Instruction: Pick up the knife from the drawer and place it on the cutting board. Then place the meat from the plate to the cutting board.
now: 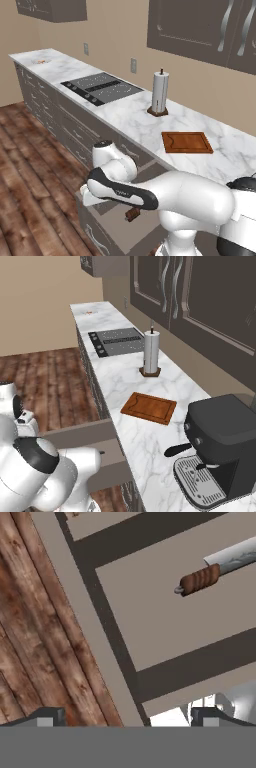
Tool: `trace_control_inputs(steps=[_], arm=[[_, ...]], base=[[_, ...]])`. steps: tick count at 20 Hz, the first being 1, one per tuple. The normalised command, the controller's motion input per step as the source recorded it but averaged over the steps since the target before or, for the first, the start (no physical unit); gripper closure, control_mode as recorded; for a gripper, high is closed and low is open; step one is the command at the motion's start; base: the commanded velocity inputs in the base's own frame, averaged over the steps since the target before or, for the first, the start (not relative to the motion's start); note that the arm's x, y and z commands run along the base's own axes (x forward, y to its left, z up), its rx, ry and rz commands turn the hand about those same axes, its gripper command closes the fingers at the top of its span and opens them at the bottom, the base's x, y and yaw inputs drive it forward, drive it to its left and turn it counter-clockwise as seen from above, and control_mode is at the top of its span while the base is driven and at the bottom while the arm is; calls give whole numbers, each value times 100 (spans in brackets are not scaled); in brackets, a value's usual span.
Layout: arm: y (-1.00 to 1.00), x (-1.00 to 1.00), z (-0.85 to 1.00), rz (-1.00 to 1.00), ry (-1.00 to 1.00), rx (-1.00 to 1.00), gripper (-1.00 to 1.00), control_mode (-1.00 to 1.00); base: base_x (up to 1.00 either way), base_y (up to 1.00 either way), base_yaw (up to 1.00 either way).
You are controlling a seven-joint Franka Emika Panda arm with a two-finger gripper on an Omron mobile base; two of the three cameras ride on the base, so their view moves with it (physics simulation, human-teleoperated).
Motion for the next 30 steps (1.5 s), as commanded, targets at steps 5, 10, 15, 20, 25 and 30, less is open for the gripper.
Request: trace_control_inputs(steps=[5, 10, 15, 20, 25, 30], arm=[[-91, 0, 1, -34, 1, 0, -100, -100], [-72, 6, 0, -28, 0, 0, -100, -100], [-27, 16, 20, -15, 1, 0, -100, -100], [-20, 20, 40, -9, 4, 0, -100, -100], [-9, 27, 20, -8, 0, 0, -100, -100], [0, 29, -1, -1, 0, -2, -100, -100]], base=[[0, 0, 0], [0, 0, 0], [0, 0, 0], [0, 0, 0], [0, 0, 0], [0, 0, 0]])
